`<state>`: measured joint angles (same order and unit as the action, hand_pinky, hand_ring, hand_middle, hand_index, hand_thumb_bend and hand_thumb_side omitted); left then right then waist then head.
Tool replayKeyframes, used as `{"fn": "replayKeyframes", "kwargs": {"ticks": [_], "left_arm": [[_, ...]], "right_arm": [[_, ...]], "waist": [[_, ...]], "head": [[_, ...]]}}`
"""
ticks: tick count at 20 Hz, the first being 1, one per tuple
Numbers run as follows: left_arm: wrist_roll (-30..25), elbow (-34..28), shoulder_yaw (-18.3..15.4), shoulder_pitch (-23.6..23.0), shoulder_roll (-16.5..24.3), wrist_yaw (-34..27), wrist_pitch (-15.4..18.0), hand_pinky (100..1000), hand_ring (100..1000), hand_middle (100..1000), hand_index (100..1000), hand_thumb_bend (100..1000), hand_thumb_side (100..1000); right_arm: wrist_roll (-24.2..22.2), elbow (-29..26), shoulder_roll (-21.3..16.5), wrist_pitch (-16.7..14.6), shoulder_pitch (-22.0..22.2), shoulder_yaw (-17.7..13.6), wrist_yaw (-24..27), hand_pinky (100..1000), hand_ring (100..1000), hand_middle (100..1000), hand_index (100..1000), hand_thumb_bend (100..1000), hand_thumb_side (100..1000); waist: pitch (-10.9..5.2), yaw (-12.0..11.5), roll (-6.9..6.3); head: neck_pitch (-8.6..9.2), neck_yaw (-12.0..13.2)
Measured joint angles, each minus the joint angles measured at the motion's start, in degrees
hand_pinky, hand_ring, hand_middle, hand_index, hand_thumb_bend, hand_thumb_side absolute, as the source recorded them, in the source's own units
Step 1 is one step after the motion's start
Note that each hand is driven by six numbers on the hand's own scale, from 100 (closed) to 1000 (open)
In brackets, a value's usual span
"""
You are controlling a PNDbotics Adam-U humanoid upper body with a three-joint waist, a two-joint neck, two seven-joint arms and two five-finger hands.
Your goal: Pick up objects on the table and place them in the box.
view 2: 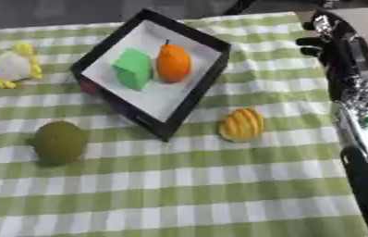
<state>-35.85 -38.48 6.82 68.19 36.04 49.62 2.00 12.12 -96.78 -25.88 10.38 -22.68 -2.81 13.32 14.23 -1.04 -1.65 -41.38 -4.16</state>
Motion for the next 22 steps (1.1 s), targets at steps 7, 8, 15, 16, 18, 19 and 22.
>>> {"fn": "replayKeyframes", "kwargs": {"ticks": [7,8,15,16,18,19,22], "left_arm": [[3.51,3.67,-1.99,0.53,-1.60,2.11,-2.56,770,782,790,842,786,153],[3.90,4.14,-2.21,0.57,-1.83,2.50,-2.84,771,782,791,843,782,152],[6.98,6.64,-3.70,0.90,-3.77,3.95,-3.88,770,780,790,839,765,128],[7.25,6.95,-3.86,0.93,-4.00,4.14,-4.04,769,779,788,836,762,120],[7.64,7.62,-4.13,0.97,-4.44,4.75,-4.42,767,777,783,833,755,110],[7.83,7.92,-4.20,0.98,-4.66,5.17,-4.60,766,775,780,831,750,105],[8.42,8.55,-4.49,0.98,-5.18,6.43,-5.10,760,764,760,806,676,100]], "right_arm": [[-0.02,0.10,-0.01,0.02,-0.27,0.01,0.00,779,699,753,891,100,743],[-0.04,0.11,-0.01,0.05,-0.34,0.02,0.00,779,699,753,891,100,745],[-0.27,0.12,0.00,0.27,-0.60,0.11,-0.05,779,700,753,891,100,752],[-0.31,0.12,0.00,0.31,-0.72,0.21,-0.09,780,700,753,891,100,753],[-0.41,0.12,0.00,0.40,-0.93,0.38,-0.17,780,700,754,891,100,755],[-0.43,0.12,0.00,0.42,-0.97,0.38,-0.20,780,700,754,891,100,755],[-0.49,0.12,0.00,0.48,-0.98,0.40,-0.25,780,700,754,891,100,758]], "waist": [[1.06,0.78,0.04],[1.13,0.91,0.04],[1.85,1.69,0.04],[1.91,1.83,0.04],[2.16,2.07,0.04],[2.21,2.16,0.04],[2.25,2.42,0.04]], "head": [[0.72,1.31],[0.73,1.53],[1.21,2.90],[1.22,3.06],[1.25,3.48],[1.25,3.64],[1.27,4.10]]}}
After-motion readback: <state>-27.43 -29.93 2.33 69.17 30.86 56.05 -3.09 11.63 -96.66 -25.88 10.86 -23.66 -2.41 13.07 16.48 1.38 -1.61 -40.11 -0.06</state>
